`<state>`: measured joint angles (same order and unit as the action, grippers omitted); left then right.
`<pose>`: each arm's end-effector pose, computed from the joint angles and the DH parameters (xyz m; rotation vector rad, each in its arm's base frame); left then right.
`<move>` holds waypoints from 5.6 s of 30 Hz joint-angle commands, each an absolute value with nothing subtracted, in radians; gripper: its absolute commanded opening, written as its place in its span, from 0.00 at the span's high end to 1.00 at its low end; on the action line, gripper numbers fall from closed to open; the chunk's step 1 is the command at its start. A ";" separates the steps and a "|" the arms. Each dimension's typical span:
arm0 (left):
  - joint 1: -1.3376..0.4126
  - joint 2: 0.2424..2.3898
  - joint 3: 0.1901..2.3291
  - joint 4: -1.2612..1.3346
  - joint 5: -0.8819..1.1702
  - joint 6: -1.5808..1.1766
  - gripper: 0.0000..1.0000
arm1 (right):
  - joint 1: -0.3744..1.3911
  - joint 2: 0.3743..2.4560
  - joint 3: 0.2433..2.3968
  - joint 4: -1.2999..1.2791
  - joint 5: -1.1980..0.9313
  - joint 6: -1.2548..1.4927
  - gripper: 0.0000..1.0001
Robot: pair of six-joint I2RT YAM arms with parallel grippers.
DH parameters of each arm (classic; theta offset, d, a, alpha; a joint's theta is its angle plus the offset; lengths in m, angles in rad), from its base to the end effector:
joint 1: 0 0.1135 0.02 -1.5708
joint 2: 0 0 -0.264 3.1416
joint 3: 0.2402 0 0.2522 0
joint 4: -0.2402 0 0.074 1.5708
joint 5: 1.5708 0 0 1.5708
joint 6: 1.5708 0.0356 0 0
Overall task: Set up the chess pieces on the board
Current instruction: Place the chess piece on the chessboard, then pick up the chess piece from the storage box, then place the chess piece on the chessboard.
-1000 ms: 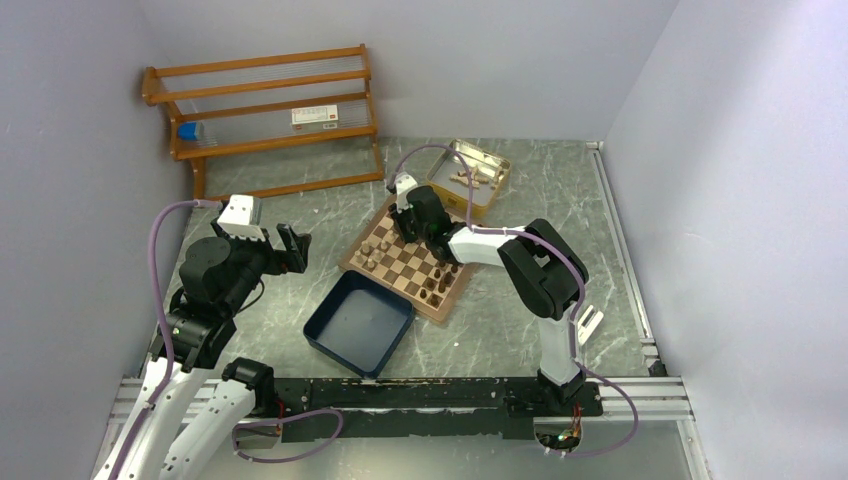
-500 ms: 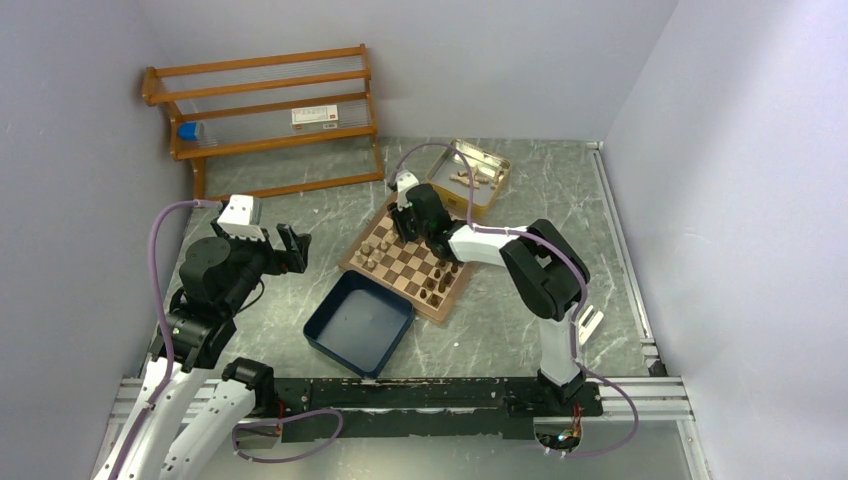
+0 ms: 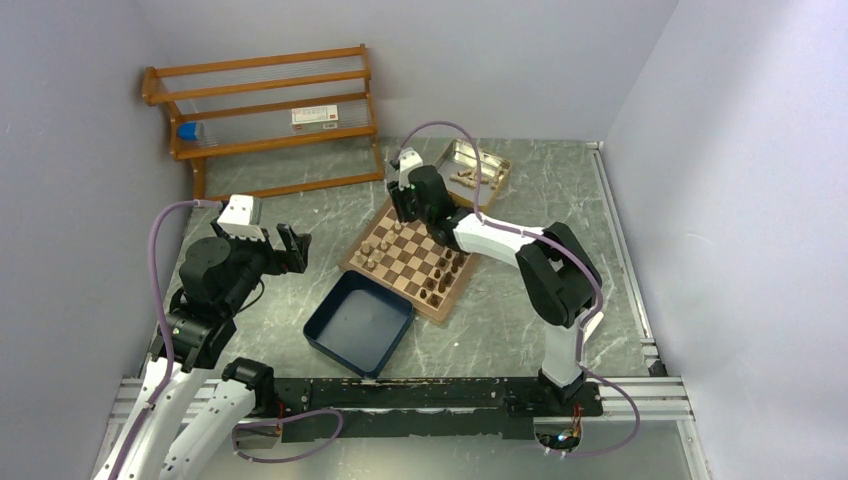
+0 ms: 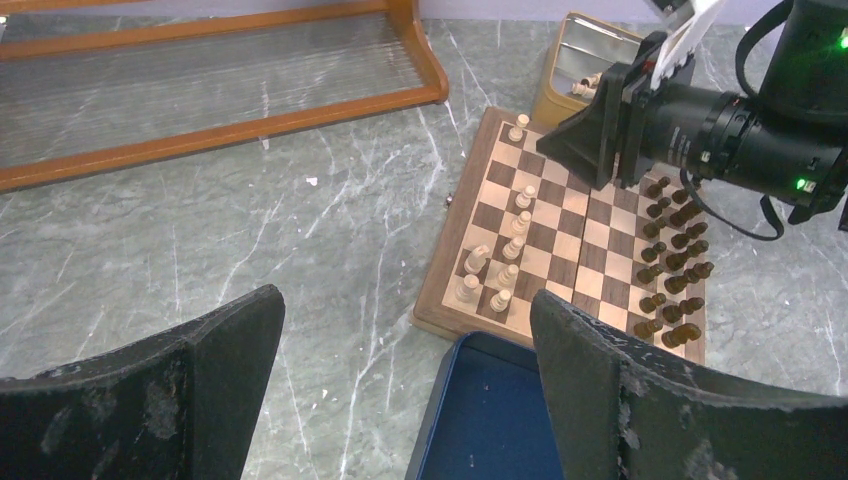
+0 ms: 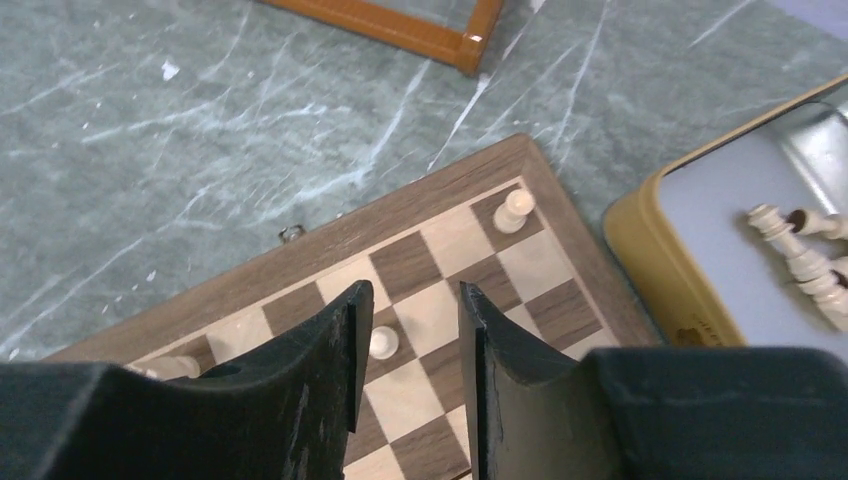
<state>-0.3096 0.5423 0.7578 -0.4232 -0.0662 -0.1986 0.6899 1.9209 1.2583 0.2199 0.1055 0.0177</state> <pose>0.1222 -0.0366 0.3382 0.0512 1.7876 -0.3073 0.3413 0.2768 0.2112 -0.6045 1.9355 0.3438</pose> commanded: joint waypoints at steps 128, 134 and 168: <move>-0.310 0.943 0.804 -0.157 0.332 -0.353 0.15 | 0.281 2.013 1.635 0.013 0.079 0.164 0.86; -0.311 0.970 0.841 -0.128 0.298 -0.367 0.15 | 0.281 1.972 1.568 0.085 -0.056 0.119 0.85; -0.310 1.320 1.213 -0.229 0.675 -0.509 0.46 | 0.654 1.487 0.931 0.755 -0.592 -0.463 0.81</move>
<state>-0.3096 1.2881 1.2293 -0.2306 0.5976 -0.5156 0.6376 1.5200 0.9279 0.7101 -0.5945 -0.4095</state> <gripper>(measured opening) 0.563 0.234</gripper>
